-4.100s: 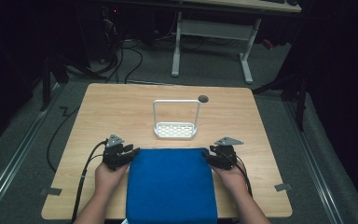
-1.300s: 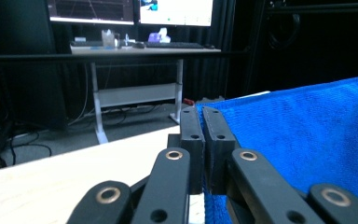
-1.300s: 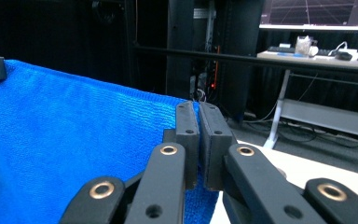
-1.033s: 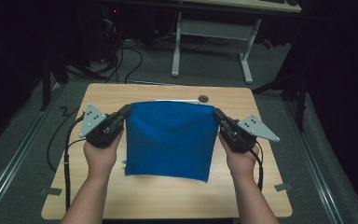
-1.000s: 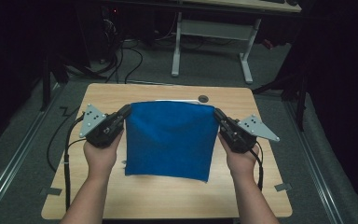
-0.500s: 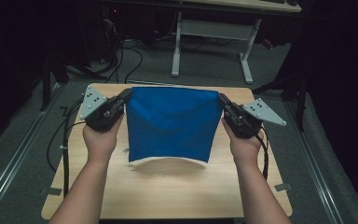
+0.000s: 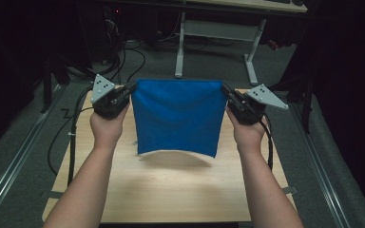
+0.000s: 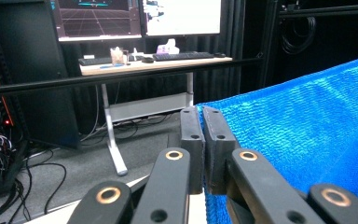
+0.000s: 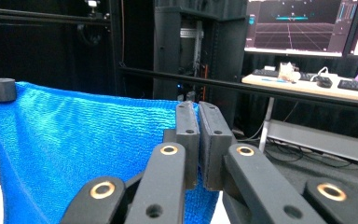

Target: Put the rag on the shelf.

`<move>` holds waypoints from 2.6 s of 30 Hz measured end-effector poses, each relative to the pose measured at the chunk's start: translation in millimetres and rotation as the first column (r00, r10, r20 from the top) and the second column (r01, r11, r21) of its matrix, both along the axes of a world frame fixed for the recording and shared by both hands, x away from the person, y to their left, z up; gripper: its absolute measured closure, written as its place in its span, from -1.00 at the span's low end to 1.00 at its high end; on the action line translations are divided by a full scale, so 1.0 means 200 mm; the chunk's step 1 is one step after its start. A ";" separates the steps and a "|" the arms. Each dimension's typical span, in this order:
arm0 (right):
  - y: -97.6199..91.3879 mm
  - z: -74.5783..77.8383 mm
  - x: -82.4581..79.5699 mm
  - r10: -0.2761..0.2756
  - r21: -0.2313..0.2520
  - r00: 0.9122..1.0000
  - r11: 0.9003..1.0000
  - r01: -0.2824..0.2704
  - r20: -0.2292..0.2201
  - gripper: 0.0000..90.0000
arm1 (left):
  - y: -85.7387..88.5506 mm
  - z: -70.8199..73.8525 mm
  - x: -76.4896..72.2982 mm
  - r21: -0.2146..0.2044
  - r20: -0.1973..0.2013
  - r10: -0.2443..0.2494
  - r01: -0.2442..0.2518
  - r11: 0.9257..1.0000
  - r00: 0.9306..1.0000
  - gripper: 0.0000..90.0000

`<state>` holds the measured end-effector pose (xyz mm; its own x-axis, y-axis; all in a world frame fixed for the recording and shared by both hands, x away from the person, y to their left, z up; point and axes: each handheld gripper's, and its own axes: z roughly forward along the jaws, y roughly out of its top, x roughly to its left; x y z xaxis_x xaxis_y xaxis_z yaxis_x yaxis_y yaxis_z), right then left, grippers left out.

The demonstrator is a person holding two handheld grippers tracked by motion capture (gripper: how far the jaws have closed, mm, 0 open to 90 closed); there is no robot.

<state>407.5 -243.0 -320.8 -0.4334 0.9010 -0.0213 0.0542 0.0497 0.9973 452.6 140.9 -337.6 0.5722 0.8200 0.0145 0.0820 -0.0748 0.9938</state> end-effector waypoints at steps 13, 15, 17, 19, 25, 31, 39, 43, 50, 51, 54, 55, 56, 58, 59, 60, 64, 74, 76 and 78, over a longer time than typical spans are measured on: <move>0.00 0.01 0.29 -0.034 -0.025 0.998 0.999 0.032 -0.061 0.96 | -0.04 0.02 0.25 0.054 -0.021 0.040 -0.039 0.998 0.999 0.96; 0.01 -0.01 0.34 -0.043 -0.045 0.996 0.998 0.039 -0.080 0.96 | -0.04 0.00 0.30 0.066 -0.038 0.054 -0.051 0.997 0.998 0.96; 0.02 -0.03 0.39 -0.048 -0.070 0.994 0.997 0.041 -0.094 0.96 | -0.04 -0.02 0.34 0.082 -0.055 0.064 -0.060 0.995 0.996 0.96; 0.02 -0.05 0.44 -0.054 -0.084 0.993 0.995 0.045 -0.108 0.96 | -0.05 -0.05 0.38 0.107 -0.069 0.071 -0.064 0.992 0.995 0.96; 0.02 -0.19 0.56 -0.063 -0.100 0.977 0.994 0.043 -0.202 0.96 | -0.07 -0.23 0.46 0.146 -0.185 0.073 -0.046 0.988 0.980 0.95; 0.01 -0.32 0.58 -0.062 -0.107 0.964 0.994 0.036 -0.258 0.96 | -0.09 -0.38 0.46 0.168 -0.264 0.066 -0.022 0.986 0.962 0.95; 0.01 -0.46 0.55 -0.057 -0.118 0.945 0.993 0.020 -0.322 0.96 | -0.07 -0.51 0.41 0.144 -0.322 0.045 0.002 0.990 0.946 0.95; 0.02 -0.53 0.52 -0.045 -0.102 0.936 0.995 0.010 -0.348 0.96 | -0.07 -0.56 0.40 0.139 -0.347 0.033 0.016 0.990 0.937 0.95; 0.03 -0.60 0.48 -0.040 -0.104 0.928 0.995 0.001 -0.370 0.96 | -0.08 -0.62 0.37 0.130 -0.374 0.003 0.049 0.990 0.927 0.95; 0.03 -0.61 0.48 -0.039 -0.106 0.927 0.994 -0.001 -0.372 0.96 | -0.08 -0.63 0.37 0.134 -0.380 -0.005 0.060 0.989 0.925 0.95; 0.03 -0.64 0.47 -0.034 -0.100 0.922 0.995 -0.005 -0.387 0.96 | -0.11 -0.65 0.37 0.136 -0.384 -0.014 0.072 0.988 0.923 0.95; 0.03 -0.66 0.46 -0.034 -0.105 0.919 0.994 -0.008 -0.393 0.96 | -0.12 -0.66 0.37 0.140 -0.388 -0.020 0.080 0.987 0.921 0.95; 0.03 -0.66 0.46 -0.034 -0.105 0.919 0.994 -0.008 -0.393 0.96 | -0.12 -0.66 0.37 0.140 -0.388 -0.020 0.080 0.987 0.921 0.95; 0.04 -0.68 0.46 -0.033 -0.101 0.915 0.995 -0.009 -0.402 0.96 | -0.13 -0.68 0.37 0.138 -0.398 -0.025 0.087 0.987 0.917 0.95; 0.04 -0.69 0.46 -0.031 -0.103 0.915 0.995 -0.011 -0.402 0.96 | -0.14 -0.69 0.37 0.138 -0.405 -0.027 0.091 0.986 0.914 0.95; 0.04 -0.69 0.46 -0.031 -0.103 0.915 0.995 -0.011 -0.402 0.96 | -0.14 -0.69 0.37 0.138 -0.405 -0.027 0.091 0.986 0.914 0.95; 0.03 -0.72 0.46 -0.032 -0.096 0.911 0.995 -0.009 -0.411 0.95 | -0.14 -0.71 0.38 0.136 -0.424 -0.032 0.098 0.986 0.905 0.95; 0.00 -0.77 0.45 -0.035 -0.095 0.900 0.995 -0.007 -0.435 0.95 | -0.15 -0.81 0.39 0.125 -0.481 -0.033 0.105 0.987 0.876 0.94; 0.00 -0.77 0.45 -0.035 -0.094 0.899 0.996 -0.007 -0.437 0.95 | -0.15 -0.83 0.39 0.123 -0.484 -0.030 0.102 0.987 0.874 0.93; 0.00 -0.78 0.44 -0.036 -0.094 0.901 0.996 -0.005 -0.433 0.95 | -0.14 -0.84 0.39 0.119 -0.494 -0.032 0.104 0.987 0.869 0.93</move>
